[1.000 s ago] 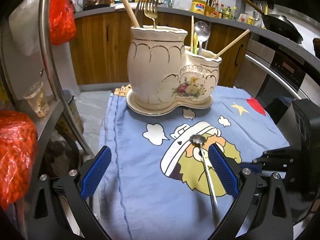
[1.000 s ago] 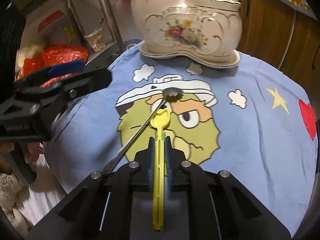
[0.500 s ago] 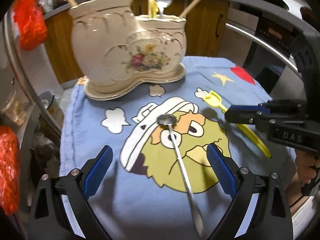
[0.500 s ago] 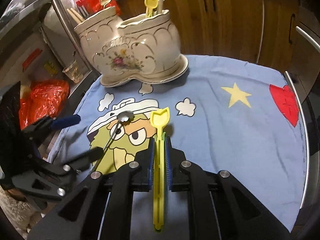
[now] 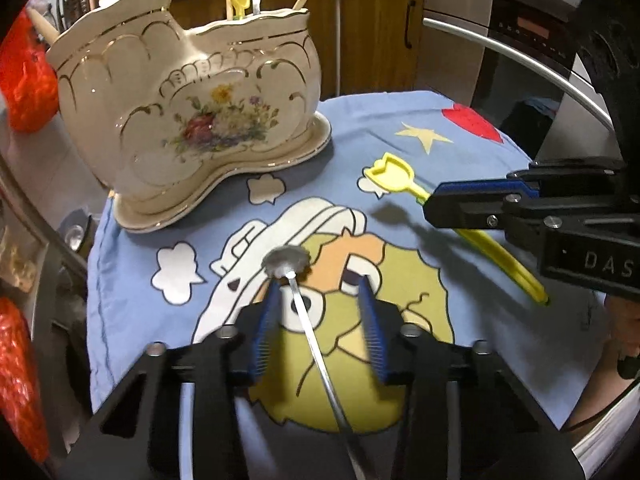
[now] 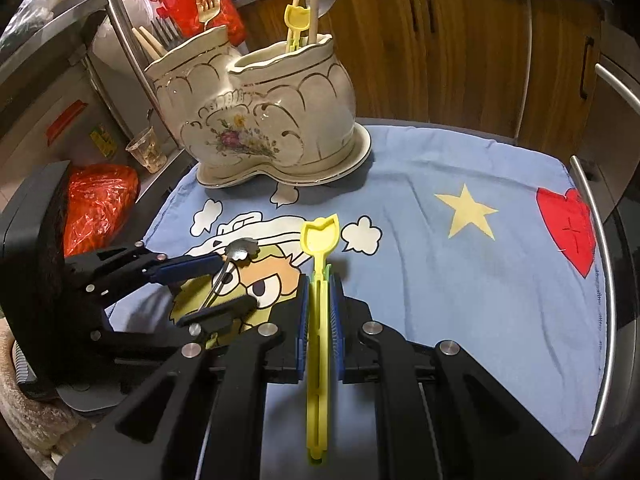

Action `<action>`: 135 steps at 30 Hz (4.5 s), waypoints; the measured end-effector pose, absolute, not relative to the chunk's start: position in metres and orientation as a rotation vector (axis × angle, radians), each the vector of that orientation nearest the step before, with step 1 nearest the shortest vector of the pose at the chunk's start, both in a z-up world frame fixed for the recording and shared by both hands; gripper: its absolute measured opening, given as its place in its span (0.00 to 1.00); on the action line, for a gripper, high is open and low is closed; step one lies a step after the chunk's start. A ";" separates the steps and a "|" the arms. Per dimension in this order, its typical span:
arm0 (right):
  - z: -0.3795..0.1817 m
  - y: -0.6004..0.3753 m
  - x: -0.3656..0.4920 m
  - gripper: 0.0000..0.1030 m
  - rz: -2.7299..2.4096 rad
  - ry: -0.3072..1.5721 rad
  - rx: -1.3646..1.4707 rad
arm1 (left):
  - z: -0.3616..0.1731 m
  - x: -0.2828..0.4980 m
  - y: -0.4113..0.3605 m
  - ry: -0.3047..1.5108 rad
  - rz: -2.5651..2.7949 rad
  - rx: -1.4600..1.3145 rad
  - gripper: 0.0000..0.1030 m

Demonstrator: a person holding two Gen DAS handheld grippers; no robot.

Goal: Organize utensils
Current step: 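Grasp the silver spoon with the left gripper while the right gripper holds the yellow spoon, then lift the silver and yellow spoons with both grippers toward the holder, then lower both spoons into the holder sections with both grippers, then open both grippers to release the spoons into the holder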

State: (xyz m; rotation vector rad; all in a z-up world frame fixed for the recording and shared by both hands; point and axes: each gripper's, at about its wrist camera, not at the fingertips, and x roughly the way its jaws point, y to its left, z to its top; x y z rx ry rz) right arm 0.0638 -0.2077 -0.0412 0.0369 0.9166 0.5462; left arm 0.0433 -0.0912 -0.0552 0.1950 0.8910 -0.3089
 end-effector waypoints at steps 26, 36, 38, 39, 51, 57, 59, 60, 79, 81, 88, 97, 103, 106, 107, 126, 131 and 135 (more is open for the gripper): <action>-0.018 -0.209 0.059 0.10 0.575 0.772 0.114 | -0.004 0.029 -0.021 0.680 -0.381 -0.076 0.03; -0.006 -0.204 0.056 0.10 0.601 0.675 0.139 | 0.023 0.012 -0.011 0.563 -0.434 -0.082 0.02; -0.003 -0.203 0.056 0.10 0.601 0.660 0.145 | 0.025 0.009 -0.012 0.545 -0.433 -0.070 0.02; -0.003 -0.204 0.055 0.10 0.604 0.652 0.147 | 0.028 0.006 -0.012 0.533 -0.434 -0.064 0.02; 0.035 -0.186 0.064 0.10 0.636 0.471 0.173 | 0.080 -0.004 -0.005 0.388 -0.402 0.014 0.02; 0.062 -0.176 0.095 0.10 0.660 0.390 0.220 | 0.130 0.014 0.004 0.267 -0.366 0.032 0.02; 0.068 -0.176 0.110 0.10 0.660 0.368 0.250 | 0.142 0.021 0.006 0.229 -0.349 0.027 0.02; 0.069 -0.176 0.118 0.10 0.657 0.359 0.270 | 0.151 0.026 0.009 0.207 -0.339 0.015 0.02; 0.047 -0.147 0.163 0.10 0.584 0.222 0.213 | 0.141 0.091 -0.022 0.105 -0.137 0.203 0.02; 0.043 -0.145 0.163 0.10 0.583 0.225 0.198 | 0.136 0.091 -0.022 0.116 -0.140 0.203 0.02; 0.031 -0.151 0.153 0.10 0.589 0.256 0.158 | 0.122 0.083 -0.021 0.173 -0.176 0.190 0.02; 0.027 -0.167 0.130 0.10 0.596 0.328 0.126 | 0.103 0.078 -0.014 0.294 -0.226 0.124 0.02; 0.021 -0.167 0.128 0.10 0.590 0.420 0.101 | 0.091 0.081 -0.015 0.360 -0.259 0.096 0.03; 0.017 -0.166 0.133 0.10 0.576 0.464 0.101 | 0.086 0.084 -0.016 0.393 -0.271 0.093 0.03; 0.017 -0.167 0.133 0.10 0.575 0.467 0.099 | 0.084 0.085 -0.017 0.403 -0.275 0.090 0.03; 0.020 -0.169 0.137 0.10 0.570 0.490 0.112 | 0.079 0.093 -0.018 0.446 -0.288 0.074 0.22; 0.022 -0.171 0.136 0.23 0.565 0.485 0.116 | 0.080 0.092 -0.017 0.441 -0.283 0.068 0.36; 0.025 -0.175 0.134 0.30 0.565 0.488 0.131 | 0.083 0.088 -0.017 0.439 -0.276 0.067 0.42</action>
